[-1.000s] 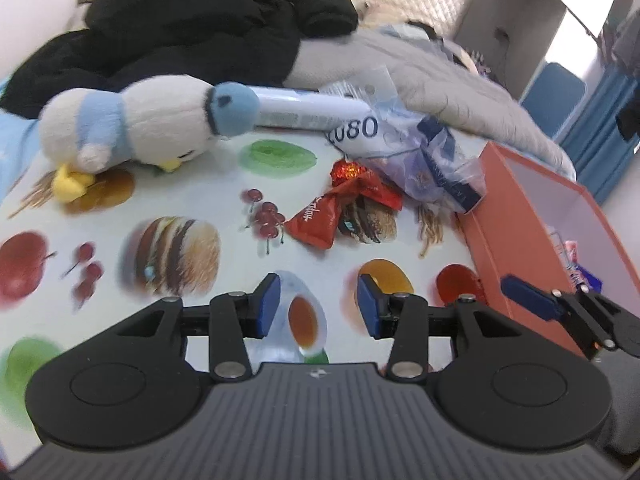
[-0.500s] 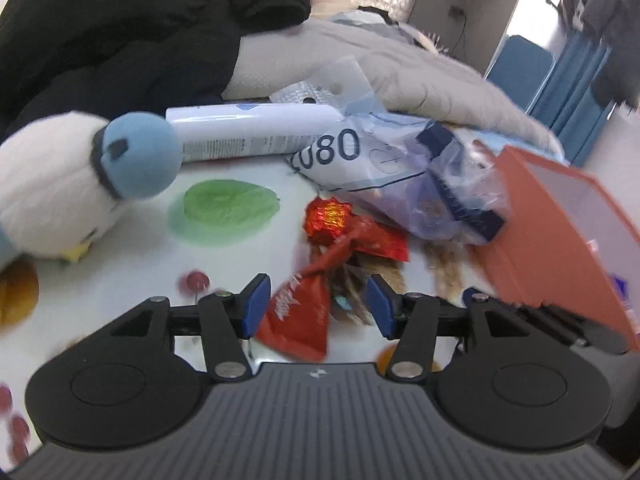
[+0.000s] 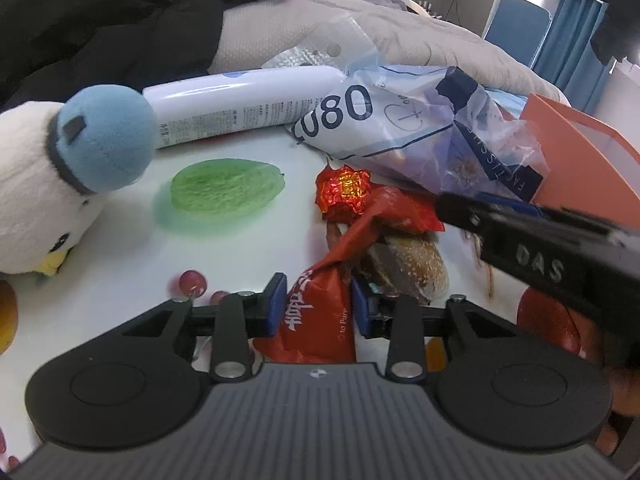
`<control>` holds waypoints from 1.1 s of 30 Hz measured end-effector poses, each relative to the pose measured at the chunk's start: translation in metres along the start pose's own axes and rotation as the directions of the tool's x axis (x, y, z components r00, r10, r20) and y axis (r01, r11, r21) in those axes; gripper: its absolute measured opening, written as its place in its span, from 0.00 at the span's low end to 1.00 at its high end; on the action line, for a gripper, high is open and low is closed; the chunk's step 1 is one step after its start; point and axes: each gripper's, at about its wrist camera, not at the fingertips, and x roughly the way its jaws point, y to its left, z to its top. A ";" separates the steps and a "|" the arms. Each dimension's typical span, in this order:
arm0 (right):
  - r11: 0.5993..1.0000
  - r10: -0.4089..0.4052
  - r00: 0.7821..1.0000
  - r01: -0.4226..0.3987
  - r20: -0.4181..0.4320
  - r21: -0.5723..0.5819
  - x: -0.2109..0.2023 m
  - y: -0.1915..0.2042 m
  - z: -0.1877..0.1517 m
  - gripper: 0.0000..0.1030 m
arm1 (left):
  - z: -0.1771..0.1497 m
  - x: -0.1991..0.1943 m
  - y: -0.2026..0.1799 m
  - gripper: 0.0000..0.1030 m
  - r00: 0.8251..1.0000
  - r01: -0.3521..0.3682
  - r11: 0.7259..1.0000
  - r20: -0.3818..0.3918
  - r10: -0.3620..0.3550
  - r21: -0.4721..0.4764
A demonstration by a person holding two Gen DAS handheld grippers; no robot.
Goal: Organize snacks
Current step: 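Grasp the red candy wrapper with the right tool while the left grasps the red strip bag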
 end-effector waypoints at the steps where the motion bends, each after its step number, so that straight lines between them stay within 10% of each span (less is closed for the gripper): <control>1: 1.000 0.019 1.000 -0.019 0.002 0.003 0.000 0.002 0.001 0.34 | -0.003 -0.003 0.001 0.37 1.000 -0.010 1.000 0.000 0.010 -0.006; 33: 0.985 0.020 0.994 -0.038 -0.106 -0.167 0.052 0.058 0.005 0.34 | -0.054 -0.055 0.043 0.36 0.995 -0.078 0.953 0.034 0.092 -0.294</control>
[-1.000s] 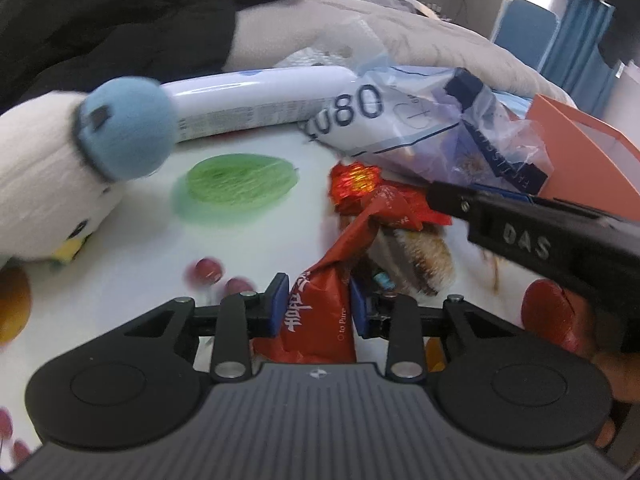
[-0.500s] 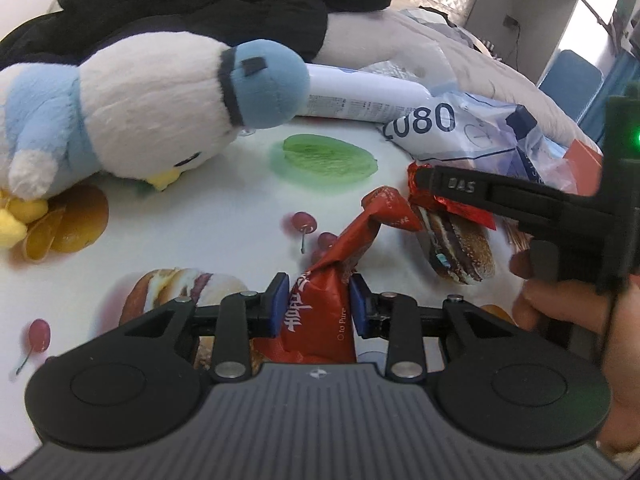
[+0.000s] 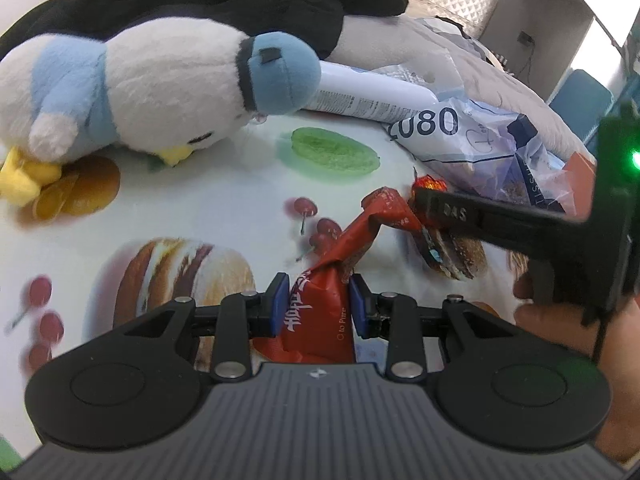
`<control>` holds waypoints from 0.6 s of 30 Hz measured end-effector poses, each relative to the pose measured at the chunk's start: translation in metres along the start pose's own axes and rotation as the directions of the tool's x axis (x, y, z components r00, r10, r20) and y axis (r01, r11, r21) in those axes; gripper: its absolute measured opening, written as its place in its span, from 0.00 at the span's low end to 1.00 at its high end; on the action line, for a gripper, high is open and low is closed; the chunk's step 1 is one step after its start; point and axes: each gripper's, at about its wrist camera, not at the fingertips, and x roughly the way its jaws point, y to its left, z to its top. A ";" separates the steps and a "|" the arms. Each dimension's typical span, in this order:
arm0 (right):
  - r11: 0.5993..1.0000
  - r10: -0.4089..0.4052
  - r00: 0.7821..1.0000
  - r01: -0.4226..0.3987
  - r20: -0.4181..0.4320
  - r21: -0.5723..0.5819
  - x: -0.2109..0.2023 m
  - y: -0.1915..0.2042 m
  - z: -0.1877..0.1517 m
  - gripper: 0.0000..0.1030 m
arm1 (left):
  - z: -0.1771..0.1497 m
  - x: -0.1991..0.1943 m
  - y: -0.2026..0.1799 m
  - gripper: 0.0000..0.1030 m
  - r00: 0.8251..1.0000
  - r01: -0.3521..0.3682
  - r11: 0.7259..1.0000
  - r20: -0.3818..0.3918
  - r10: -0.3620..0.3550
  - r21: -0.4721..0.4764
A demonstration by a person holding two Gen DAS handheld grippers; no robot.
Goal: Organize snacks
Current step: 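Grasp the red candy wrapper with the right tool while the left grasps the red strip bag, then lift both held snacks and carry them over the pink box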
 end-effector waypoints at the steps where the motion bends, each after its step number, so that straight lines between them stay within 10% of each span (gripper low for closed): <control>1: 1.000 0.002 1.000 -0.002 -0.002 -0.003 -0.003 0.000 -0.002 0.34 | -0.003 -0.003 0.000 0.36 1.000 -0.001 1.000 -0.002 0.001 -0.008; 18: 0.998 0.029 0.998 -0.031 -0.048 -0.052 -0.107 -0.009 -0.079 0.31 | -0.080 -0.088 -0.016 0.36 0.998 -0.048 0.991 -0.055 0.042 -0.123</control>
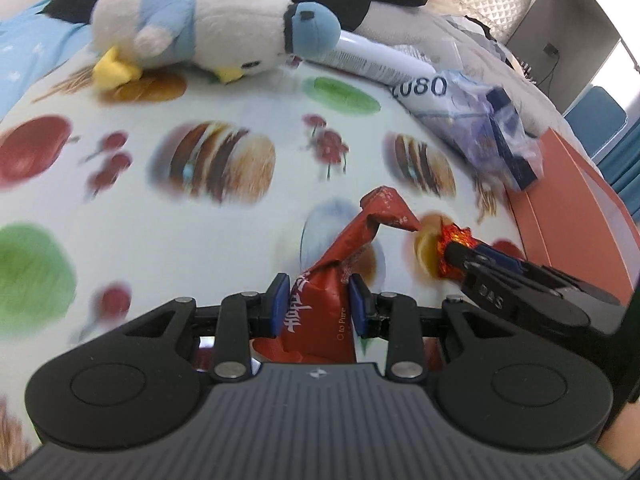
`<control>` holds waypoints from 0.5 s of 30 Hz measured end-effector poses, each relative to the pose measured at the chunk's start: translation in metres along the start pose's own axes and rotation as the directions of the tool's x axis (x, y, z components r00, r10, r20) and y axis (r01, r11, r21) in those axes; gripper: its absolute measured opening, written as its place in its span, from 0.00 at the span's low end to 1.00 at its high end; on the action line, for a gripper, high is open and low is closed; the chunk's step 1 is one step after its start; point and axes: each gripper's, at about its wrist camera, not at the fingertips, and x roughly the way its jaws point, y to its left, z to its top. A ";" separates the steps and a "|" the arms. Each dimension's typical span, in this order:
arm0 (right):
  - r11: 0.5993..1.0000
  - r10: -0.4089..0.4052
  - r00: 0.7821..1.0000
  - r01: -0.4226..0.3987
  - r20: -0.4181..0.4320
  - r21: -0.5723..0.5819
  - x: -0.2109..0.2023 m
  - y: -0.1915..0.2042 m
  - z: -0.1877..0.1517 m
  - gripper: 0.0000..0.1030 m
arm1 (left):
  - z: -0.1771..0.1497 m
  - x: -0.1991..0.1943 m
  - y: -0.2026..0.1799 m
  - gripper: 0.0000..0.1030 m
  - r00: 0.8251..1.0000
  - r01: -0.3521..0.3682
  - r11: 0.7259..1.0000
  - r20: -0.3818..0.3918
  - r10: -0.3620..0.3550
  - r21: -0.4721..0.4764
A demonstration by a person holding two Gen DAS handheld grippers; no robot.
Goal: Organize snacks
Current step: 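Lift both held snacks and carry them over the pink box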
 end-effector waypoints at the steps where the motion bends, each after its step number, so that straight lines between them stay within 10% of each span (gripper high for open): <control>1: 1.000 0.001 1.000 -0.001 -0.003 0.000 -0.008 -0.001 -0.006 0.31 | -0.007 -0.005 -0.001 0.36 1.000 -0.005 1.000 -0.003 0.005 0.002; 15: 0.996 0.084 0.995 -0.085 -0.044 -0.018 -0.106 -0.012 -0.081 0.31 | -0.062 -0.054 -0.030 0.36 0.999 -0.028 0.999 -0.019 0.028 0.044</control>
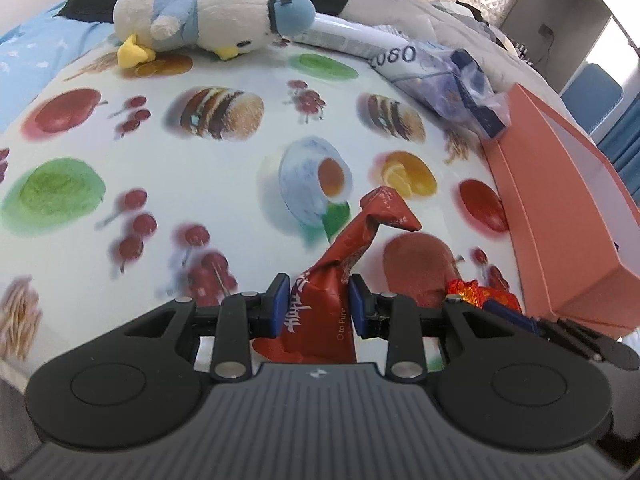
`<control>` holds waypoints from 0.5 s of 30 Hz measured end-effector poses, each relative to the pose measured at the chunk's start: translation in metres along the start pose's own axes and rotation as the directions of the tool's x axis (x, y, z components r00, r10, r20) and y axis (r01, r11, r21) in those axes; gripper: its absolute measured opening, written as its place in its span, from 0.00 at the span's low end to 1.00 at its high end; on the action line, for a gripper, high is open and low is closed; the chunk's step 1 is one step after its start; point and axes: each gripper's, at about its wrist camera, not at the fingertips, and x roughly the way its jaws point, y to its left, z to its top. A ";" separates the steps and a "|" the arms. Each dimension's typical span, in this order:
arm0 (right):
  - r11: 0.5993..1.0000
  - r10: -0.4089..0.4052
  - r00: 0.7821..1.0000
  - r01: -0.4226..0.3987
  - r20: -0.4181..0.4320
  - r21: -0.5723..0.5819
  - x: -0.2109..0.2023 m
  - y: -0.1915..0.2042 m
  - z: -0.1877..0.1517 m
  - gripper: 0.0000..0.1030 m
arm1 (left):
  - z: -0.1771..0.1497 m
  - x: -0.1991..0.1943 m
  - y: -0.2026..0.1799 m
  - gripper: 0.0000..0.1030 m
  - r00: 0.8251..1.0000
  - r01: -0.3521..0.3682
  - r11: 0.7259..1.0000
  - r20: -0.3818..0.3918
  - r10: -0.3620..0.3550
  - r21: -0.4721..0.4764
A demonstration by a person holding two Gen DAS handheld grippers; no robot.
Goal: Organize snacks
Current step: 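Lift both held snacks and carry them over the pink box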
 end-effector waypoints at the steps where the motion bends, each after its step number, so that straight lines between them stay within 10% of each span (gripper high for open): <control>1: 1.000 0.006 1.000 -0.006 -0.004 -0.011 -0.006 0.000 -0.005 0.31 | -0.004 -0.003 -0.002 0.36 1.000 0.002 1.000 -0.003 -0.002 0.005; 12: 0.999 0.034 0.999 -0.034 -0.013 -0.001 -0.031 -0.011 -0.025 0.37 | -0.025 0.005 -0.014 0.36 0.998 -0.019 0.999 -0.060 0.022 0.046; 15: 0.998 0.061 0.998 -0.061 0.001 0.016 -0.030 -0.010 -0.025 0.74 | -0.023 0.007 -0.012 0.36 0.998 -0.017 0.999 -0.063 0.019 0.036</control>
